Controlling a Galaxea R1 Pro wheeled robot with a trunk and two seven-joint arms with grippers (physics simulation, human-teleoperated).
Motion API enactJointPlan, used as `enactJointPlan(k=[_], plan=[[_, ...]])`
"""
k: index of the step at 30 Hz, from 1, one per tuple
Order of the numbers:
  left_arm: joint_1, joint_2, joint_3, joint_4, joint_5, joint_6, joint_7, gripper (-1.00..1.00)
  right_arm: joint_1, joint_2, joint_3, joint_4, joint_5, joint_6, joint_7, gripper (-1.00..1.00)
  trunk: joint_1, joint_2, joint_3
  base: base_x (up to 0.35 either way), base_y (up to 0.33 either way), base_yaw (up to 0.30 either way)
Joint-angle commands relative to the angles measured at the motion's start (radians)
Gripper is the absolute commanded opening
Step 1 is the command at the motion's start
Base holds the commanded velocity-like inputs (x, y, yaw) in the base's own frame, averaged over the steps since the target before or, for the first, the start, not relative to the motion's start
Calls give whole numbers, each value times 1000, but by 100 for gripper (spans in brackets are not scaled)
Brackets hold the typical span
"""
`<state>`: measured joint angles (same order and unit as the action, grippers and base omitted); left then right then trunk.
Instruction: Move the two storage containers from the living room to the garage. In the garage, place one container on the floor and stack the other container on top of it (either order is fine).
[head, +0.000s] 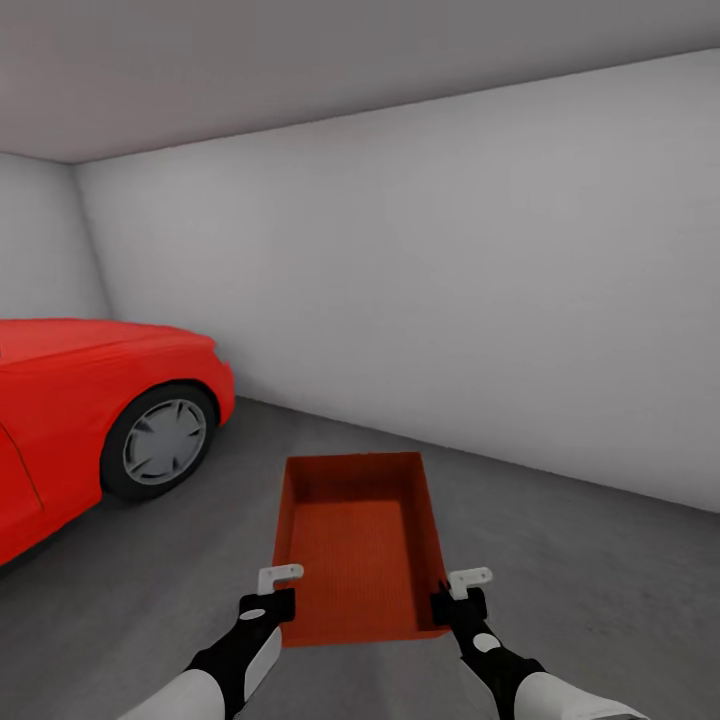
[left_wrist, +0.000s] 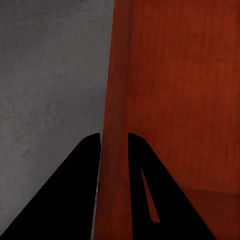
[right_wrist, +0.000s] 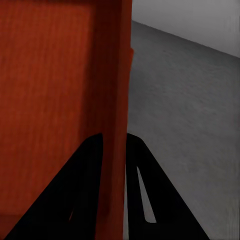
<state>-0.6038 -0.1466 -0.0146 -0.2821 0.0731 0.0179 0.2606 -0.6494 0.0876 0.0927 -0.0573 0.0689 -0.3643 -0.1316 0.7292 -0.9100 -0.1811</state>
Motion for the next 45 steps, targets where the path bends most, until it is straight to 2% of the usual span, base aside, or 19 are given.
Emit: enactJointPlan(k=[1,29,45], plan=[[-1,7,8,-5,-15,-29,17,-100,-1,0,-48,4,-14,-4,-14,-100,1,-1,-1,289,246,-20],[-1,7,8,-5,-15,-29,17,-100,-1,1,-47,4,-12,-2,-14,-100,1,-1,-1,289,246,-4],[-1,7,9,-5,-15,-29,17,-100,-1,0,-47,4,-12,-3,-14,-100,1,-1,-1,289,246,-259]])
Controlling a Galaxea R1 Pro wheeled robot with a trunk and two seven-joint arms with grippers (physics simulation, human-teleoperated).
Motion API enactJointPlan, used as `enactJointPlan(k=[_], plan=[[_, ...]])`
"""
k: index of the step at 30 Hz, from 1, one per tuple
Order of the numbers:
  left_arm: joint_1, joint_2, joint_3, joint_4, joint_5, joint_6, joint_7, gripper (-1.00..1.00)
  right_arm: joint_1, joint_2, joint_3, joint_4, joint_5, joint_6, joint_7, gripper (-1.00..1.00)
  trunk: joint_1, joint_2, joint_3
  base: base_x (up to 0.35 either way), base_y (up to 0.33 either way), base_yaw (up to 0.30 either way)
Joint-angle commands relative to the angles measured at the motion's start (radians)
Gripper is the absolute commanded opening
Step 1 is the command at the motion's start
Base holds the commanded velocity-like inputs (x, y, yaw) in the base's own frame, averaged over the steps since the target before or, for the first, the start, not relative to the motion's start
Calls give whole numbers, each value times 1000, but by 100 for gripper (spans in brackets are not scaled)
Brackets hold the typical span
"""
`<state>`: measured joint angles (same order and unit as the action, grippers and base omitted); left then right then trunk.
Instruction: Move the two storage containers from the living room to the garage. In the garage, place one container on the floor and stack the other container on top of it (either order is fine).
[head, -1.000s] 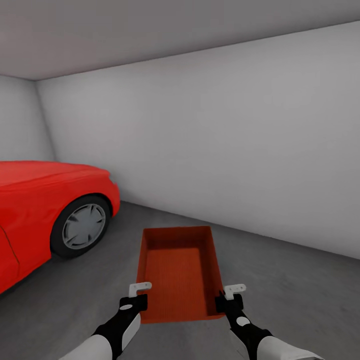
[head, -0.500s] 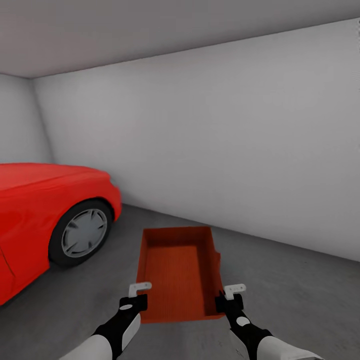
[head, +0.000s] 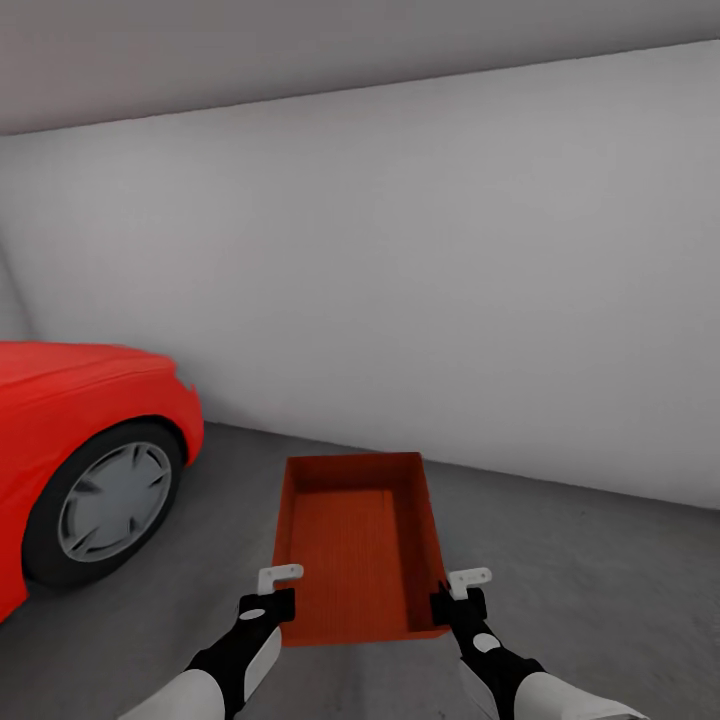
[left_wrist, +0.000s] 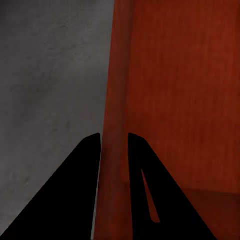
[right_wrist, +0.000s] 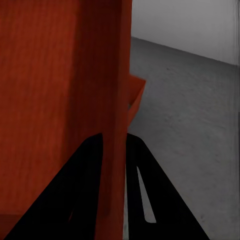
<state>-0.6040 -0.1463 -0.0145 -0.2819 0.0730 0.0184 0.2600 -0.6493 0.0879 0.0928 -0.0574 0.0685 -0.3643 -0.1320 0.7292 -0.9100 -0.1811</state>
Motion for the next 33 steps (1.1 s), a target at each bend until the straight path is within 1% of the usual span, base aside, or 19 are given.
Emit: enactJointPlan(k=[1,33], plan=[[0,7,9,-5,-15,-29,18,-100,-1,0,-47,4,-12,-3,-14,-100,1,-1,-1,289,246,-282],[0,7,8,-6,-16,-29,18,-100,-1,0,-47,4,-12,-4,-14,-100,1,-1,-1,289,245,-282]])
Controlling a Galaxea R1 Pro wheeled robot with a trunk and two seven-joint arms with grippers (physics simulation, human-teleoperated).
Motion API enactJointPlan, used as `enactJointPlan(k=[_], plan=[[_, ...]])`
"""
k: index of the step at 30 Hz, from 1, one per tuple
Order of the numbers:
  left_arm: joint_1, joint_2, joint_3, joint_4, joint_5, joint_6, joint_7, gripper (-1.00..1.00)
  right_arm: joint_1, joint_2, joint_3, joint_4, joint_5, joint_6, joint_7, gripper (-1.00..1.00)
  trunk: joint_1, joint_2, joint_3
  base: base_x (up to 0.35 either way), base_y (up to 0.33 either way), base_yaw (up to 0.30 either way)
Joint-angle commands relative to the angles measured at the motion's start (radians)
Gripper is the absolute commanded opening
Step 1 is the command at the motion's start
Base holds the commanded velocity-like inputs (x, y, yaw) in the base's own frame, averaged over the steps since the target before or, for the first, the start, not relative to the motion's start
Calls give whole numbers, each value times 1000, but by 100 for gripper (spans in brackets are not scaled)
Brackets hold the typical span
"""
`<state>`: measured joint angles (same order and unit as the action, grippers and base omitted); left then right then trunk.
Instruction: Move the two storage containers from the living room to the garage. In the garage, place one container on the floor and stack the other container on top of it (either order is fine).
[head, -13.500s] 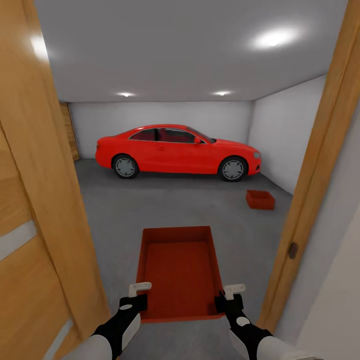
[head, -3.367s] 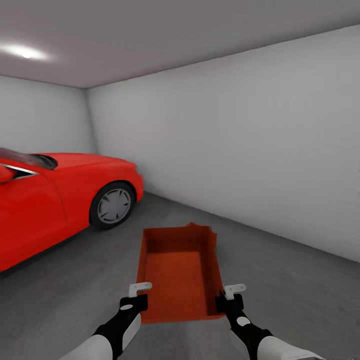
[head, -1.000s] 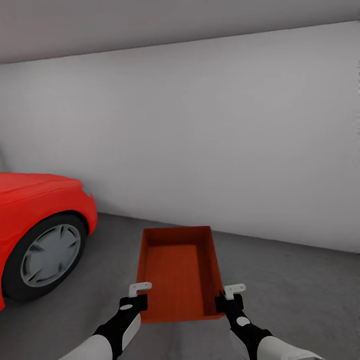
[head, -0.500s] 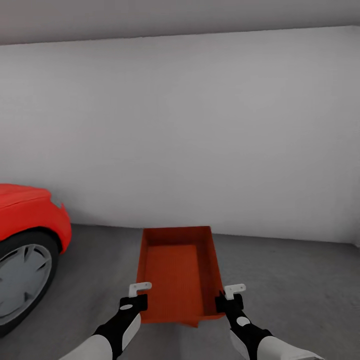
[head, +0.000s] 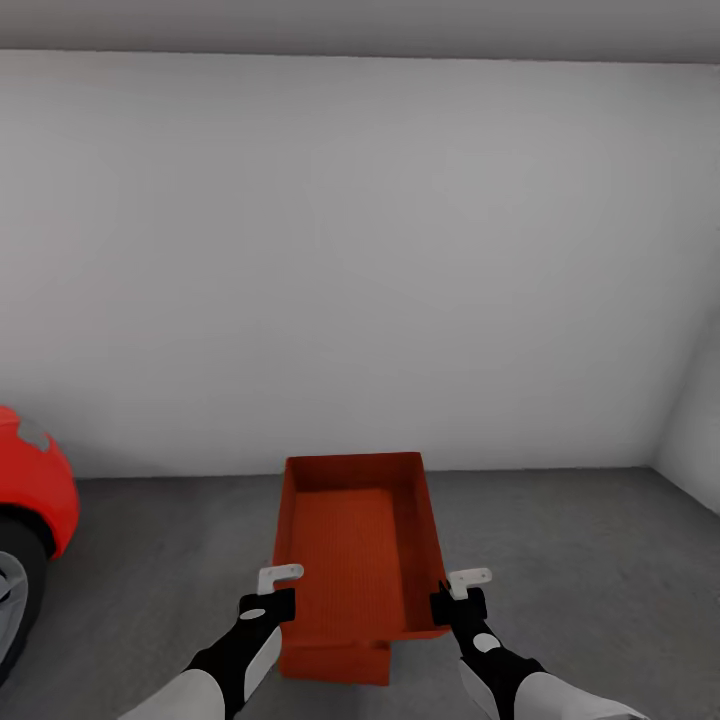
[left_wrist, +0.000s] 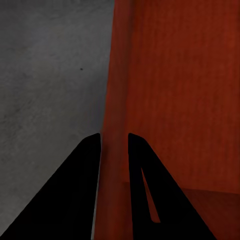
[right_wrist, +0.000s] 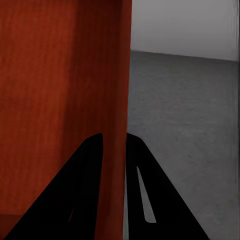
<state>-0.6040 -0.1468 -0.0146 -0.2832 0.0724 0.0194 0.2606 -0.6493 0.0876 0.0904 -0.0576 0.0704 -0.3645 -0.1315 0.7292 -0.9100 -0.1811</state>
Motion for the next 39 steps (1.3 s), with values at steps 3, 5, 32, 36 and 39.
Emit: enactJointPlan(k=[3,5,32,36,39], plan=[[0,7,8,-5,-15,-30,17,-100,-1,0,-45,4,-14,-3,-14,-100,1,-1,-1,289,240,-246],[0,7,8,-5,-15,-30,17,-100,-1,0,-45,4,-14,-4,-14,-100,1,-1,-1,289,240,-137],[0,7,7,-4,-16,-32,17,-100,-1,0,-45,4,-14,-3,-14,-100,1,-1,-1,309,107,-5],[0,7,7,-4,-16,-32,17,-100,-1,0,-44,4,-14,-4,-14,-100,1,-1,-1,321,1,0],[0,8,7,-4,-16,-32,17,-100,-1,0,-45,4,-14,-4,-14,-100,1,-1,-1,321,0,0]])
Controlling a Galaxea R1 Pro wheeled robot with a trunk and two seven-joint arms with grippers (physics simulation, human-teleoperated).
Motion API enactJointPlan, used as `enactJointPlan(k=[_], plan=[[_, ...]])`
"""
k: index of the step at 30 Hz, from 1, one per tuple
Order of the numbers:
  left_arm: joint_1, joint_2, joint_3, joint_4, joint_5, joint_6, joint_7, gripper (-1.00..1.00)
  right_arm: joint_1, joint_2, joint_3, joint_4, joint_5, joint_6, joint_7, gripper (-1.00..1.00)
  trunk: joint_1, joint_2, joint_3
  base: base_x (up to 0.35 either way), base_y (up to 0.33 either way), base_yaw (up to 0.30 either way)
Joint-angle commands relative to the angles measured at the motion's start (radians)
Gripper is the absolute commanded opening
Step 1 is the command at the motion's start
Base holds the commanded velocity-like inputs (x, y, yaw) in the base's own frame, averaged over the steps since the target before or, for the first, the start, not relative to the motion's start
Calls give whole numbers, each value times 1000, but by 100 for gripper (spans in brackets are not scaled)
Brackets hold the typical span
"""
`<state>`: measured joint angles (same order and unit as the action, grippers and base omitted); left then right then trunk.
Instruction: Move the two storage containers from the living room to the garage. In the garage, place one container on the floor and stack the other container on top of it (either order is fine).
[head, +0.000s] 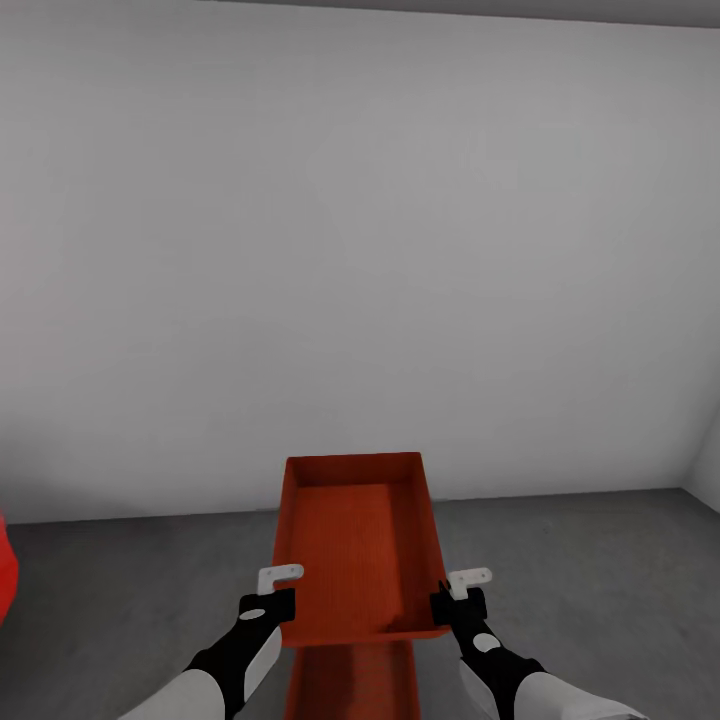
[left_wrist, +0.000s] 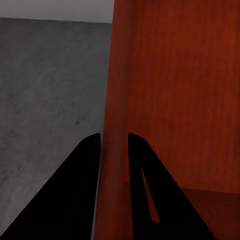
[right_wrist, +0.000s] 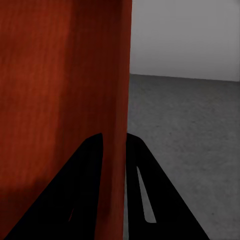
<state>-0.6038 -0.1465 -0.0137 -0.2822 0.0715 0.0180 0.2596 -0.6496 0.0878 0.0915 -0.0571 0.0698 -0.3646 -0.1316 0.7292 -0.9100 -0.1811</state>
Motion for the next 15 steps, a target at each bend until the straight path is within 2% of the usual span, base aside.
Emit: enactJointPlan(k=[1,6,15], plan=[[-1,8,6,-5,-15,-30,18,-100,-1,0,-46,3,-13,-4,-14,-100,1,-1,-1,321,0,0],[-1,8,6,-5,-15,-30,18,-100,-1,0,-46,3,-13,-4,-14,-100,1,-1,-1,257,0,0],[-1,8,6,-6,-15,-30,18,-100,-1,0,-46,3,-13,-3,-14,-100,1,-1,-5,34,0,27]])
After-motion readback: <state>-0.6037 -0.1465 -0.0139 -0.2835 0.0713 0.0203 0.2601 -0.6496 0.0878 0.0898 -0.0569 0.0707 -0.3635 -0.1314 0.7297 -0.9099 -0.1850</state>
